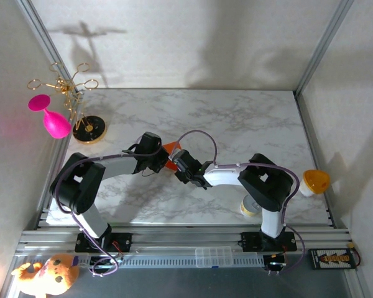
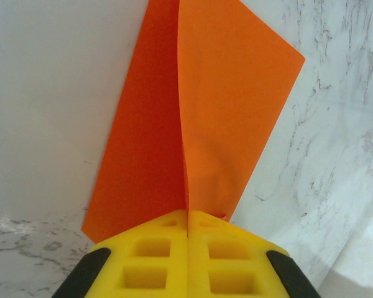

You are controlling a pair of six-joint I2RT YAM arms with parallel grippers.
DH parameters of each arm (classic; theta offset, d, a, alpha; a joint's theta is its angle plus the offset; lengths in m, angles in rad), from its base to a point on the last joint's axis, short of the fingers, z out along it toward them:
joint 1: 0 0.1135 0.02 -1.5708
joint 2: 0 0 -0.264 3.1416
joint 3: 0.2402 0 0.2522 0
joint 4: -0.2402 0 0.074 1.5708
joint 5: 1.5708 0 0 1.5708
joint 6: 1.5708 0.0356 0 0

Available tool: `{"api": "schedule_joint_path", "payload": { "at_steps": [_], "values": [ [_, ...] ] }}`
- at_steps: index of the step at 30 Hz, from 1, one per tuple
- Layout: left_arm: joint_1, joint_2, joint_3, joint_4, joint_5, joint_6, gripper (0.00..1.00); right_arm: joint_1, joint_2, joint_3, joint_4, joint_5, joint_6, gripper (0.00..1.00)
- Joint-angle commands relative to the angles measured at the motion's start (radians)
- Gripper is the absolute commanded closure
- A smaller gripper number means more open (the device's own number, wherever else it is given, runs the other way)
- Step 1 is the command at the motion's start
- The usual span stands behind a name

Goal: Fold a paper plane with a square sheet of paper (pick it up from the middle)

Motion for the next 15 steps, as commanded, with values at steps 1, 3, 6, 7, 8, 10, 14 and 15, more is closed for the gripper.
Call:
{"api": "schedule_joint_path", "payload": {
  "at_steps": [1, 3, 6, 7, 8, 10, 14, 15],
  "values": [
    [-0.007, -0.014, 0.02, -0.015, -0.019, -0.009, 0.98, 0.008, 0.009, 0.023, -0.036, 0.014, 0.028, 0.8],
    [-0.007, -0.014, 0.02, -0.015, -0.02, -0.009, 0.98, 0.008, 0.009, 0.025, -0.04, 0.005, 0.034, 0.79],
    [-0.008, -0.011, 0.02, -0.015, -0.019, -0.009, 0.98, 0.008, 0.008, 0.048, -0.07, -0.006, 0.051, 0.77],
    [-0.008, -0.009, 0.02, -0.014, -0.019, -0.009, 0.98, 0.007, 0.007, 0.066, -0.092, -0.008, 0.061, 0.76],
    [-0.01, -0.009, 0.02, -0.014, -0.018, -0.009, 0.98, 0.008, 0.007, 0.085, -0.115, -0.007, 0.073, 0.75],
    [-0.01, -0.006, 0.019, -0.014, -0.019, -0.009, 0.98, 0.007, 0.013, 0.12, -0.161, -0.004, 0.105, 0.73],
    [-0.01, -0.006, 0.019, -0.012, -0.019, -0.009, 0.98, 0.007, 0.027, 0.157, -0.22, -0.001, 0.165, 0.72],
    [-0.01, -0.005, 0.018, -0.012, -0.019, -0.009, 0.98, 0.007, 0.032, 0.159, -0.227, -0.001, 0.172, 0.72]
  ]
}}
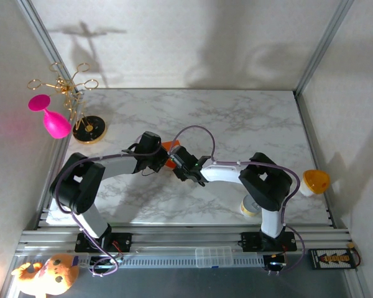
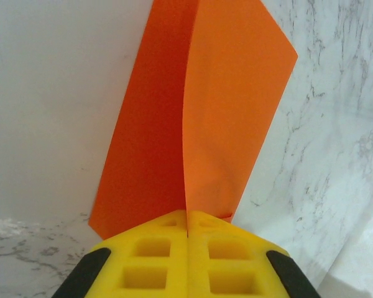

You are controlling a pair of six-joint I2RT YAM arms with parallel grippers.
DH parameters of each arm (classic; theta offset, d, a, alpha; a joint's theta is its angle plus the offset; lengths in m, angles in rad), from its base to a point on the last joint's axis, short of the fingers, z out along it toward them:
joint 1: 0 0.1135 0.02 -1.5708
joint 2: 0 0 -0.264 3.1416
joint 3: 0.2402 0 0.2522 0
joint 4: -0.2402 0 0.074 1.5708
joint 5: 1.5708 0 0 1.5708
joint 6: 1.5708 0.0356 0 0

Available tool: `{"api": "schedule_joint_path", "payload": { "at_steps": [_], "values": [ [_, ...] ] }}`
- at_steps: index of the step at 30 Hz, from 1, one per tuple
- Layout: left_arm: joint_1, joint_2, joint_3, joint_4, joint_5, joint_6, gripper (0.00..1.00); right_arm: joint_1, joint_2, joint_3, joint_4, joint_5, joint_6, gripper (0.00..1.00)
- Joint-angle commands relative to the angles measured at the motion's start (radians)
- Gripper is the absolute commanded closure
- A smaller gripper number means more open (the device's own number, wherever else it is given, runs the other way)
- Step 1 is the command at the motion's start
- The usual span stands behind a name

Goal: Fold a paper plane with a square sheet of paper (pick it up from the middle)

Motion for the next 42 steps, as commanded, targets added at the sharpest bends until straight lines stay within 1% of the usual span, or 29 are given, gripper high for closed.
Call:
{"api": "schedule_joint_path", "payload": {
  "at_steps": [1, 5, 8, 21, 32, 38, 42],
  "values": [
    [-0.011, -0.004, 0.012, -0.013, -0.01, -0.003, 0.98, 0.006, 0.022, 0.046, -0.056, 0.01, 0.073, 0.72],
    [-0.011, -0.004, 0.012, -0.013, -0.009, -0.002, 0.98, 0.006, 0.032, 0.067, -0.092, 0.032, 0.09, 0.72],
    [-0.011, -0.003, 0.012, -0.014, -0.01, -0.001, 0.98, 0.007, 0.03, 0.068, -0.098, 0.037, 0.095, 0.74],
    [-0.009, -0.001, 0.014, -0.016, -0.016, -0.003, 0.98, 0.006, 0.01, 0.033, -0.087, 0.052, 0.09, 0.73],
    [-0.009, 0.004, 0.018, -0.016, -0.016, -0.004, 0.98, 0.006, -0.01, -0.004, -0.075, 0.033, 0.086, 0.75],
    [-0.002, -0.007, 0.021, -0.016, -0.014, -0.006, 0.96, 0.005, -0.015, -0.027, -0.045, 0.001, 0.074, 0.8],
    [0.005, -0.024, 0.025, -0.022, -0.022, -0.005, 0.95, 0.005, -0.016, -0.043, -0.022, -0.021, 0.07, 0.79]
  ]
}}
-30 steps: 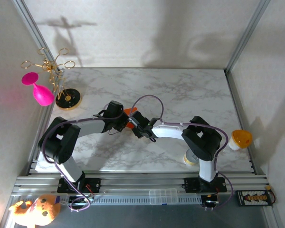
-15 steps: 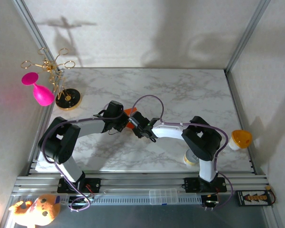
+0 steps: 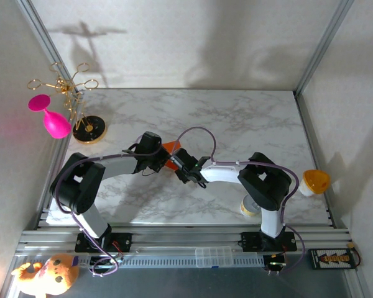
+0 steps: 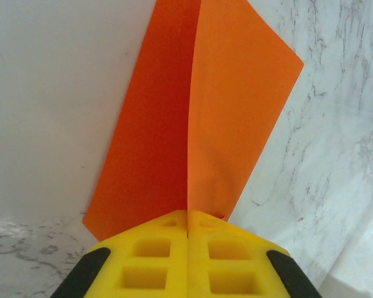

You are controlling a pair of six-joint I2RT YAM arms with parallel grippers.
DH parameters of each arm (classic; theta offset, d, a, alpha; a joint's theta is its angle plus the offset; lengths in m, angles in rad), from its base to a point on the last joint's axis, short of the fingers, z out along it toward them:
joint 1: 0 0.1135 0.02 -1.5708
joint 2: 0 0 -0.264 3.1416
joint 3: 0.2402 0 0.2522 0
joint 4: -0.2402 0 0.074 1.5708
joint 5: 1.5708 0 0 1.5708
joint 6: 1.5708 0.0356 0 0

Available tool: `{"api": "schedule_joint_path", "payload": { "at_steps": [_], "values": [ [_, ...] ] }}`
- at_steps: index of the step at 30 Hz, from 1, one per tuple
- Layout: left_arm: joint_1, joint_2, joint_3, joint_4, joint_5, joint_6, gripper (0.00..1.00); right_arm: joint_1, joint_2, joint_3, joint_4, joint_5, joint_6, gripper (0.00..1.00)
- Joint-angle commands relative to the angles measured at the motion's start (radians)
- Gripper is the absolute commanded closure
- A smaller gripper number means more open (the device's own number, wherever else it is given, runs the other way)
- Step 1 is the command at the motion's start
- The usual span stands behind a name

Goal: Fold a paper plane with a square sheet of paper (pick it up from the middle)

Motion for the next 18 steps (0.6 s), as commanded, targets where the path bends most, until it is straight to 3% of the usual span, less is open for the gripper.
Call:
{"api": "schedule_joint_path", "payload": {
  "at_steps": [1, 6, 18],
  "values": [
    [0.006, -0.026, 0.024, -0.02, -0.014, -0.002, 0.96, 0.006, -0.018, -0.02, 0.013, -0.027, -0.003, 0.79],
    [0.004, -0.018, 0.011, -0.007, -0.003, -0.009, 1.0, 0.005, -0.037, 0.004, -0.002, -0.011, 0.003, 0.75],
    [0.002, 0.001, 0.01, 0.006, 0.006, -0.01, 1.0, 0.006, -0.03, 0.054, -0.042, 0.008, 0.029, 0.7]
  ]
}}
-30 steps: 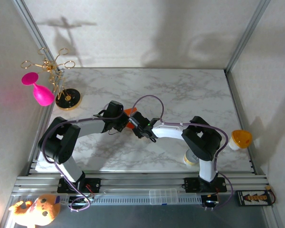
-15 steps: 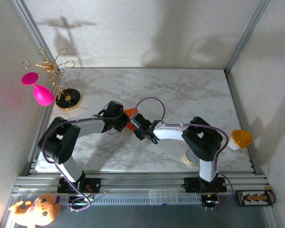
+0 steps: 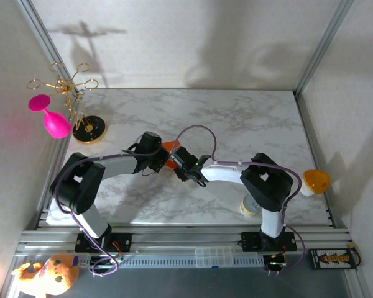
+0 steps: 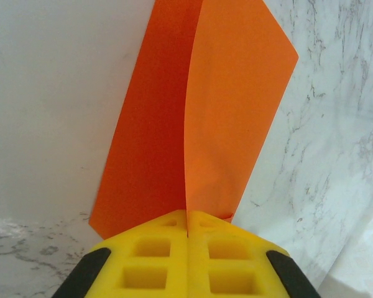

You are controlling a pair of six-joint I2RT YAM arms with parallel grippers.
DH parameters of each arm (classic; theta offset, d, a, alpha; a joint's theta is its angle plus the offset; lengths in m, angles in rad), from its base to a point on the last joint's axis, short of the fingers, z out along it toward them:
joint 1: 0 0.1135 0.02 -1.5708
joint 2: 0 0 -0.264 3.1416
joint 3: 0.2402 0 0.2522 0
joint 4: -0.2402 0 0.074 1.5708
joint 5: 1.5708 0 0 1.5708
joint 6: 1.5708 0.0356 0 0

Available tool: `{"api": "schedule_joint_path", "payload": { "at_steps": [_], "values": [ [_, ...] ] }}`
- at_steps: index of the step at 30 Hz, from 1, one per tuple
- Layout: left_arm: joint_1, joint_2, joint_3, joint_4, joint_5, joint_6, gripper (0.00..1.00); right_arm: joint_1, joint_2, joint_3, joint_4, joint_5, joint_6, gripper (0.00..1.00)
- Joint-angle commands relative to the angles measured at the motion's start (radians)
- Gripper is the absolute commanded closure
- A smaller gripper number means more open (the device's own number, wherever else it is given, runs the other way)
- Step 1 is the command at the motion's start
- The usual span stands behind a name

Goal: Fold a paper plane with a square sheet of paper (pick it up from the middle)

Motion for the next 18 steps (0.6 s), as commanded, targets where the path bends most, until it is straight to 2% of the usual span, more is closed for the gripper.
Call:
{"api": "schedule_joint_path", "payload": {
  "at_steps": [1, 13, 18],
  "values": [
    [0.0, 0.0, 0.01, 0.006, 0.005, -0.011, 1.0, 0.006, -0.01, 0.035, -0.022, 0.017, 0.016, 0.7],
    [0.0, -0.005, 0.014, 0.003, 0.005, -0.012, 0.99, 0.006, 0.01, 0.011, -0.02, 0.009, 0.017, 0.81],
    [0.004, -0.015, 0.02, -0.01, 0.0, -0.011, 0.93, 0.003, 0.008, -0.009, 0.002, -0.006, 0.017, 0.88]
  ]
}}
